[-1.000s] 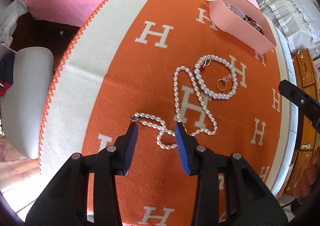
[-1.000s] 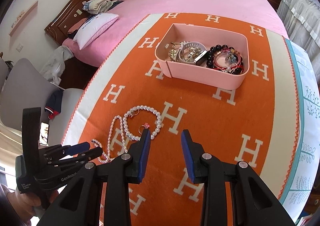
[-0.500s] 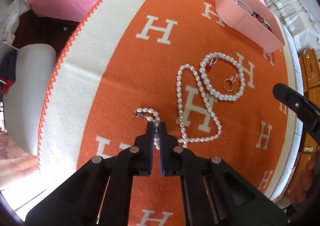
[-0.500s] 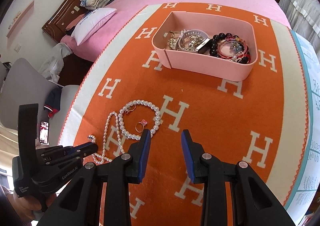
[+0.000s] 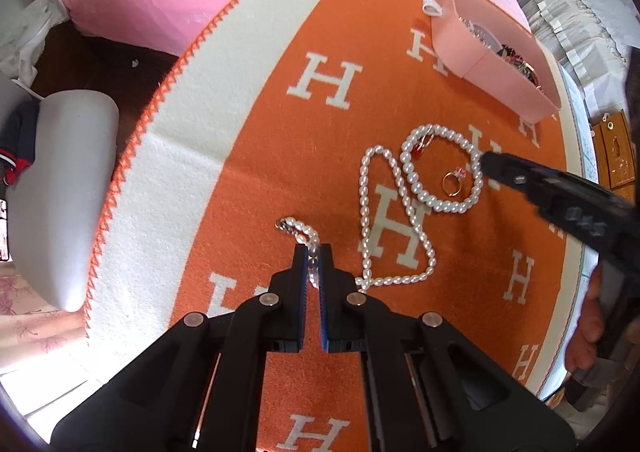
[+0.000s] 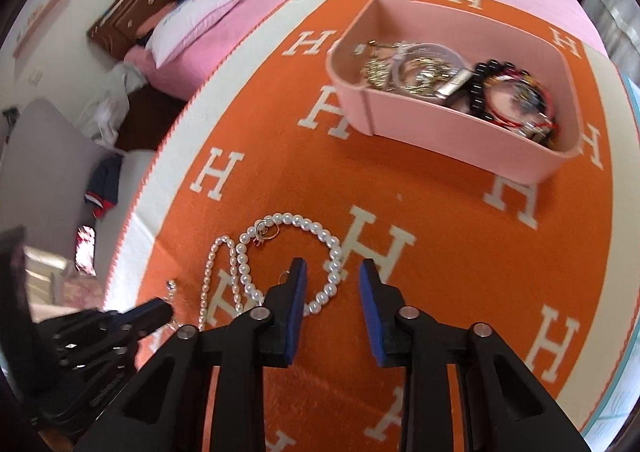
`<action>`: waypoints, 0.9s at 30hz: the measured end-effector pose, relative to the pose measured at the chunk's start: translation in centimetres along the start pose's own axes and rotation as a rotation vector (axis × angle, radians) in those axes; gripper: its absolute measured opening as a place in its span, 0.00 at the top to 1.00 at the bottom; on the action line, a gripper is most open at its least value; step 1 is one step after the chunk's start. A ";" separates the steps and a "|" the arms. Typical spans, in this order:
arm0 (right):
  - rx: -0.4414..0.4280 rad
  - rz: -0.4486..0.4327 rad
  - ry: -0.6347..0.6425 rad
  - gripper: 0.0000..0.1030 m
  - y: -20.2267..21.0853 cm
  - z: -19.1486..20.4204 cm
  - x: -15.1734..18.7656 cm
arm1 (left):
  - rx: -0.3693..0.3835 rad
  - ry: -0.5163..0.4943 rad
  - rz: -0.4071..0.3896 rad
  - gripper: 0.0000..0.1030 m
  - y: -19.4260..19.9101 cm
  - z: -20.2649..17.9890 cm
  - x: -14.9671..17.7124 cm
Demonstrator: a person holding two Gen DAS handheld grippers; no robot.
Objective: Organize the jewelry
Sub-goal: 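Grasp the pearl necklace end with the left tool while the right tool grasps the pearl bracelet, then lift the pearl necklace and bracelet into the pink box and release both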
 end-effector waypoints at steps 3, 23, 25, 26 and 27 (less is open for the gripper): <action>0.049 0.021 0.055 0.79 -1.5 1.1 -0.3 | 0.001 -0.002 -0.016 0.98 0.9 0.0 -0.3; -0.066 -0.124 0.107 0.93 4.2 4.7 -2.0 | 0.026 -0.057 -0.162 0.98 7.3 -1.6 -2.7; -0.088 -0.148 0.097 0.93 5.9 4.8 -2.0 | 0.042 -0.070 -0.183 0.98 8.6 -2.2 -3.0; -0.097 -0.159 0.090 0.93 6.8 4.7 -1.9 | 0.048 -0.077 -0.194 0.98 9.3 -2.6 -3.2; -0.108 -0.170 0.080 0.93 7.8 4.8 -1.8 | 0.054 -0.089 -0.210 0.98 10.2 -3.0 -3.4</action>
Point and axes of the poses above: each gripper's, at about its wrist camera, not at the fingertips, and y roughly against the way its jaws point, z to its left, x to its underside, the point moved 7 cm from there along -y, roughly the way its jaws point, and after that the axes turned 5 degrees about -y, right-handed, at the moved point
